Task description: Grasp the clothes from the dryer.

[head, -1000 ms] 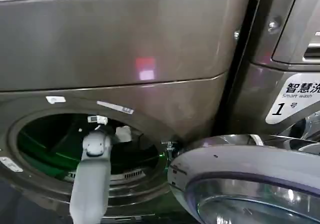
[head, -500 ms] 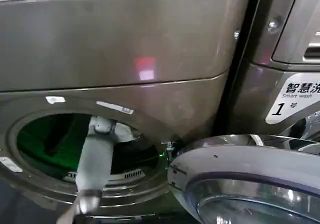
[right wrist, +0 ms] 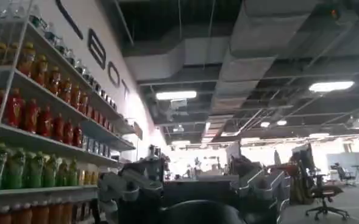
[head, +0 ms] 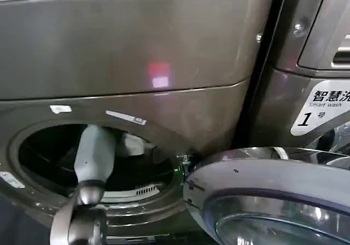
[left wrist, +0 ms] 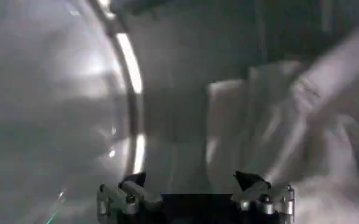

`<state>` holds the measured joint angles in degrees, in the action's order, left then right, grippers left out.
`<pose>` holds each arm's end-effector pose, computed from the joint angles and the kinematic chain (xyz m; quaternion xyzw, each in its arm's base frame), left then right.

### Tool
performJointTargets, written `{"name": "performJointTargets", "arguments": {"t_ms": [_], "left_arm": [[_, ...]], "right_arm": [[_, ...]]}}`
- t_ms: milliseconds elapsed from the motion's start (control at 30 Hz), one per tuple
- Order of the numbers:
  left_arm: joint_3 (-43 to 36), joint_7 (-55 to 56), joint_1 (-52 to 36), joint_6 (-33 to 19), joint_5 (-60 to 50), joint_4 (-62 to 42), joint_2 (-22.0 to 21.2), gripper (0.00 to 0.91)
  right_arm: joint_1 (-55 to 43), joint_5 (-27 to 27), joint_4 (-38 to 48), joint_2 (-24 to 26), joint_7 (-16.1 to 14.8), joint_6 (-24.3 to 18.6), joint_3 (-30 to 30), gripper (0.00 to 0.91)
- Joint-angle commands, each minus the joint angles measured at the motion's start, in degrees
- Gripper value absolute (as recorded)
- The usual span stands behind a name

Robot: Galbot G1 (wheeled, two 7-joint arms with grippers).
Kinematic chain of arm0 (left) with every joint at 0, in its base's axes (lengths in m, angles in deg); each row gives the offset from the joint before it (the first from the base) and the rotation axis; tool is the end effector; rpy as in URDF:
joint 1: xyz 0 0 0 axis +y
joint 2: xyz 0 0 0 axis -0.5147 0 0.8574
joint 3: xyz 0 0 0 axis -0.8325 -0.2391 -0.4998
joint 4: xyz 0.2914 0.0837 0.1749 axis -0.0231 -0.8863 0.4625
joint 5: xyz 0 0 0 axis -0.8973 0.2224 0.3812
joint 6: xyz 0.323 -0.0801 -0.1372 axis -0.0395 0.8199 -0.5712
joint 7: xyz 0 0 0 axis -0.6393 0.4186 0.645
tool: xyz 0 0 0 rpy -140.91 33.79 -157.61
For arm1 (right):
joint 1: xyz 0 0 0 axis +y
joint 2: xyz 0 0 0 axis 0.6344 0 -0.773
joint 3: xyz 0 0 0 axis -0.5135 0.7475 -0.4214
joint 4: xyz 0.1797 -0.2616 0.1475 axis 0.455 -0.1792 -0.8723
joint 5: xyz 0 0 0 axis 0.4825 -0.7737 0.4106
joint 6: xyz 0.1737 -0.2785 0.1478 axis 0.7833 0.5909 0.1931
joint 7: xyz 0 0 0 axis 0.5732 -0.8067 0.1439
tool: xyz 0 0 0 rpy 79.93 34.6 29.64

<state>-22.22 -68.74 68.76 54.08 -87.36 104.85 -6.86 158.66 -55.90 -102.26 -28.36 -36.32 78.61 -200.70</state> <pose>0.6292 0.0817 -0.1656 -0.4335 -0.6050 -0.5835 0.3249 -0.1006 -0.4306 -0.1156 0.6744 0.7095 -0.1340 0.1542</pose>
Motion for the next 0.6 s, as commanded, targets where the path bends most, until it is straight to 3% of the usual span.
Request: {"name": "performJointTargets", "arguments": {"t_ms": [33, 467, 600], "left_arm": [[-2.1, 0.1, -1.5, -0.8, -5.2, -6.5, 0.2, 0.907], [-2.6, 4.4, -3.7, -0.1, -2.6, -16.4, 0.9, 0.907], [-2.9, 5.4, -3.1, -1.3, 4.8, -16.8, 1.5, 0.907]], "right_arm": [[-0.2, -0.4, 0.3, -0.2, -0.1, -0.2, 0.4, 0.907], [-1.3, -1.0, 0.2, -1.0, 0.0, -0.7, 1.7, 0.907], [-1.7, -1.1, 0.0, -1.0, 0.0, -0.7, 2.1, 0.907]]}}
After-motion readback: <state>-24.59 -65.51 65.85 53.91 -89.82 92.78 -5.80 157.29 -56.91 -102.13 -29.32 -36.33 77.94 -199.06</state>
